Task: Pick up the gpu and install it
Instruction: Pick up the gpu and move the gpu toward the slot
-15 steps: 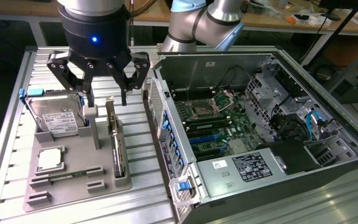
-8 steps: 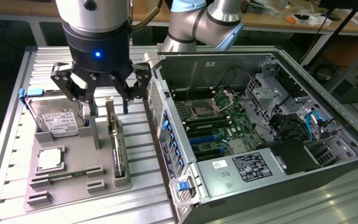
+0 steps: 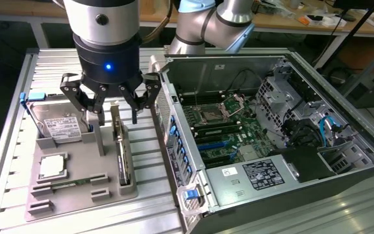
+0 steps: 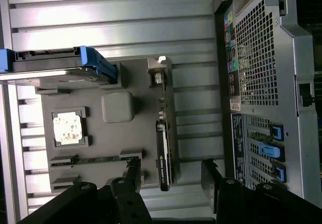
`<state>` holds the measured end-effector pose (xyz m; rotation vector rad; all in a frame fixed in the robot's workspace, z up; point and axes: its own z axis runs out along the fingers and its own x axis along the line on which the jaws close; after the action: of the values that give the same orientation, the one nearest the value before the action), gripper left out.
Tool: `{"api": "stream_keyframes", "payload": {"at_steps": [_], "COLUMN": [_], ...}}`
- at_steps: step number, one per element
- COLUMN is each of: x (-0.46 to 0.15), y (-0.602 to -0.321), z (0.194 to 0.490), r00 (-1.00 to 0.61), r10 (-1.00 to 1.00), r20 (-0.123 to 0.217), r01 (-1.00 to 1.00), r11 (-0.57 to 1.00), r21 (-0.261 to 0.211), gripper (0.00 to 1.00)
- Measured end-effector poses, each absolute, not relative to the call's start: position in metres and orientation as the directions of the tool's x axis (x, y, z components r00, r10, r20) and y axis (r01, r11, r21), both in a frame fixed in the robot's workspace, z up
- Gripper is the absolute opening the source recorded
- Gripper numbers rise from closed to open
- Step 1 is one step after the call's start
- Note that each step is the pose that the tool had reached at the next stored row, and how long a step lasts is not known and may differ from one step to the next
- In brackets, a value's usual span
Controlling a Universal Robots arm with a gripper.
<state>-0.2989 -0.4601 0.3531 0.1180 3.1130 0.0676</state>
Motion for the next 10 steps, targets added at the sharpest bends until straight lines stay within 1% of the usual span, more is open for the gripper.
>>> {"api": "stream_keyframes", "payload": {"at_steps": [10], "x": [-0.297], "y": [-0.460], "z": [0.331], "r00": [-0.997], "r10": [0.076], "r20": [-0.024], "r01": [0.075], "r11": [0.996], "r21": [0.044], "gripper": [0.60]}}
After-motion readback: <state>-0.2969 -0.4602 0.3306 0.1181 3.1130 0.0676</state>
